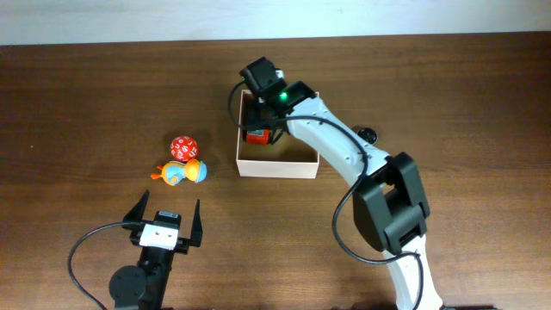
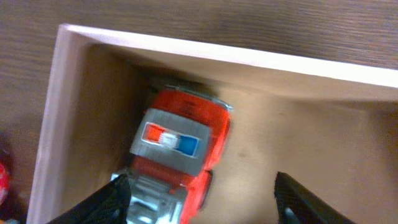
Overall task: Pack container
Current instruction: 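Lower the fire truck into the box with the right gripper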
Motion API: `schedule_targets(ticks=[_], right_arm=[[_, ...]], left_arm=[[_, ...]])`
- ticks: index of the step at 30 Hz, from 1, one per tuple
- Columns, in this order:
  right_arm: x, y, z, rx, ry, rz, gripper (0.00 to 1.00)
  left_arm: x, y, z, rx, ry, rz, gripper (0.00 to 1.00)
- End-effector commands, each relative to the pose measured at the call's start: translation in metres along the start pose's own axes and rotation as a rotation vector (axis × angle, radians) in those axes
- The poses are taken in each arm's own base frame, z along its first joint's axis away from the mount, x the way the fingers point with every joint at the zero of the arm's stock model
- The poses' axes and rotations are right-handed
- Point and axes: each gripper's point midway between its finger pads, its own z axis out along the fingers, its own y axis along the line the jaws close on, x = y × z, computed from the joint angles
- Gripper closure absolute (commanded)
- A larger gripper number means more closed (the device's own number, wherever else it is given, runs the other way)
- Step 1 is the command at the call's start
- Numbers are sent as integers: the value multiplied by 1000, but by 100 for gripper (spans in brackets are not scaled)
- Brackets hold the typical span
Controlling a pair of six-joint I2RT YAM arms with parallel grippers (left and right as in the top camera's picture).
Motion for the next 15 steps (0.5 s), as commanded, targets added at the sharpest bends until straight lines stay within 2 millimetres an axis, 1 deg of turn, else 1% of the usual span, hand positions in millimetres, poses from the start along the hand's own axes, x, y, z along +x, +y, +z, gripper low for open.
schedule_targets(ticks=[1,2,4,6,8,11,15], right_arm=[[-29,-23,-33,2,-64,33,37],[-31,-34,-32,6,-55,53,45],[-32,-39,-30,-2,-44,62,51],[-32,-39,-30,-8,-41,50,51],[-32,-36,-29,-29,-39,12,51],[-30,-36,-27,-26,-32,11,51],[-24,-38,-20,-17,-6,10,60]], left_arm=[[2,-1,0,0,0,13,1],[2,-1,0,0,0,13,1],[2,-1,0,0,0,13,1],[2,-1,0,0,0,13,1],[2,-1,0,0,0,13,1],[2,-1,0,0,0,13,1],[2,-1,0,0,0,13,1]])
